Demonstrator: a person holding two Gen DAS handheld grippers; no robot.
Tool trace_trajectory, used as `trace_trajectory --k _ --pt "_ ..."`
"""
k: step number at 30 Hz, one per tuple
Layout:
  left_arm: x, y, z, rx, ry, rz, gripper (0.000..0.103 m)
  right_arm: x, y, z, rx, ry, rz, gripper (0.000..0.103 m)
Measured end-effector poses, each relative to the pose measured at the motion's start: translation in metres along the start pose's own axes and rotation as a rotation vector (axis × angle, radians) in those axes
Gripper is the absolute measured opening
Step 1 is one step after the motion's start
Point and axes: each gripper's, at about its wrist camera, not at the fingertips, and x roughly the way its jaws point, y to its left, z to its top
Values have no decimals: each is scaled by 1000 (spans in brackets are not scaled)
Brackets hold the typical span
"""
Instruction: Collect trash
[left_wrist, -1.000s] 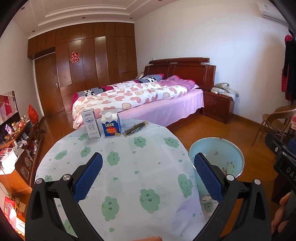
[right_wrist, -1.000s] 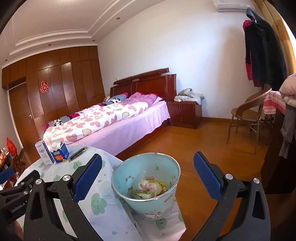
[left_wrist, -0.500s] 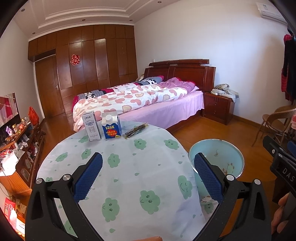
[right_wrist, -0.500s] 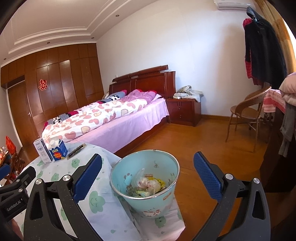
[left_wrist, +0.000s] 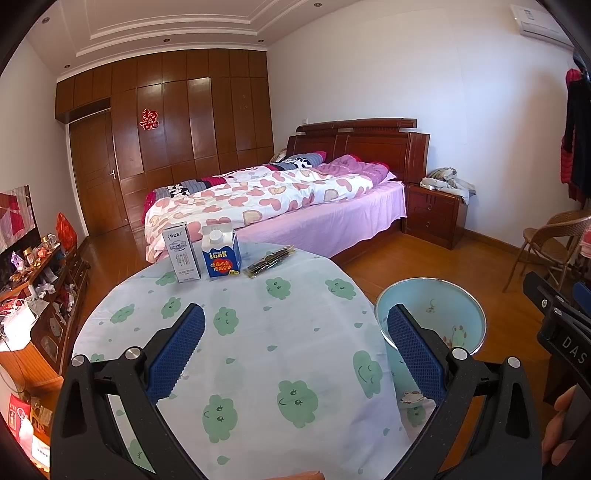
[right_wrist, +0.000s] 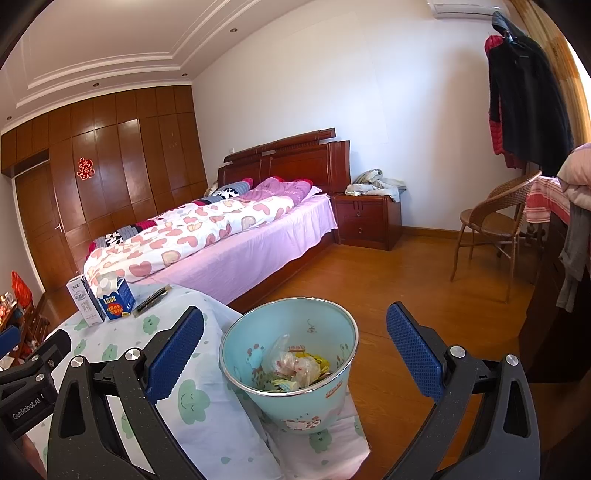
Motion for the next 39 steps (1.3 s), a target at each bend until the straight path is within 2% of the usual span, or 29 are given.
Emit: trace_trajectory --k 28,35,39 --pt "0 0 2 1 -6 0 97 0 -1 0 1 1 -4 97" --pt "-1 -1 4 4 -15 8 97 0 -1 0 2 2 -4 97" --pt "-3 -3 5 17 -36 40 97 0 -1 0 2 1 -4 97"
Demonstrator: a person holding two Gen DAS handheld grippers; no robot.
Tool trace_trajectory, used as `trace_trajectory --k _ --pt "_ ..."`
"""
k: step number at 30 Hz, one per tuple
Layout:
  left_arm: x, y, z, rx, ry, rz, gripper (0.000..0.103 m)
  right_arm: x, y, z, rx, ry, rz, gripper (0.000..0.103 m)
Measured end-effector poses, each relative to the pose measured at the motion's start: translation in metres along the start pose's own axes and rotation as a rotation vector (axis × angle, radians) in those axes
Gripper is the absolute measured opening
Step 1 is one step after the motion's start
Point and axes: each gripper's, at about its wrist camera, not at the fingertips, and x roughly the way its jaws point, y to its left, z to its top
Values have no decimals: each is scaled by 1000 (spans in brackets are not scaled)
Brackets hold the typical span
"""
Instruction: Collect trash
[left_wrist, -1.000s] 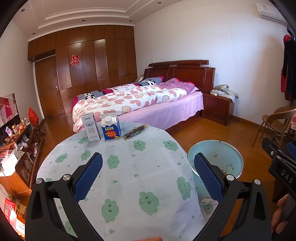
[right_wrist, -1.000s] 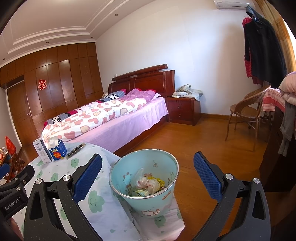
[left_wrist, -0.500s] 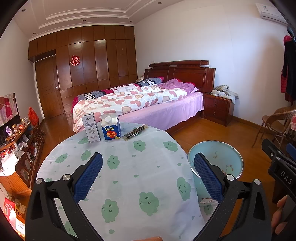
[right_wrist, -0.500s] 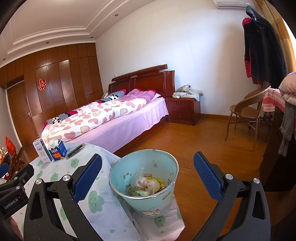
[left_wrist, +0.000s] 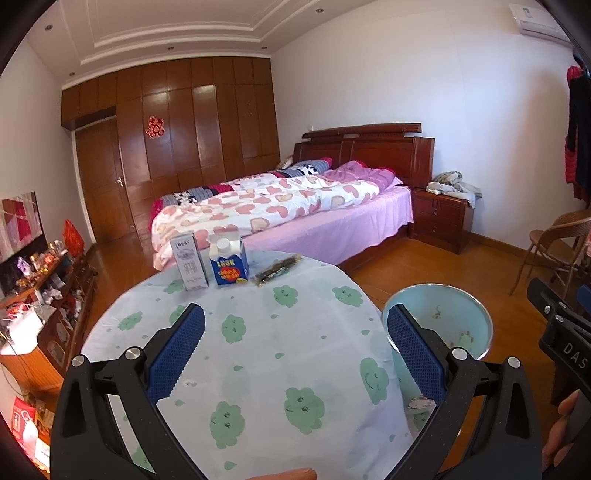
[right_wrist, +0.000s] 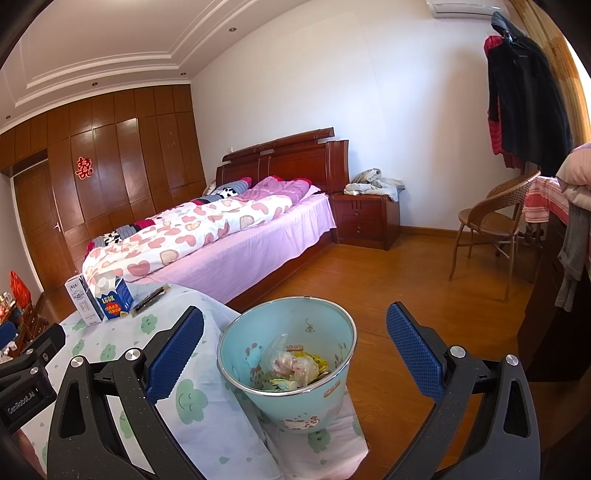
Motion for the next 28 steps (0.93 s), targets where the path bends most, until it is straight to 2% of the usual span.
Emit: trace_trajectory --k 2,6,12,20,28 --pt "-1 -1 1 4 -13 14 97 0 0 0 1 1 0 97" --pt "0 0 2 -6 -11 -3 97 0 0 0 1 1 0 97" --pt "8 5 -2 -41 53 -63 96 1 0 0 -2 1 0 97" --pt "4 3 -3 -32 29 -34 97 1 0 0 -1 -2 -2 97" --pt "12 9 -4 -55 57 -45 97 3 2 -3 -10 7 1 97"
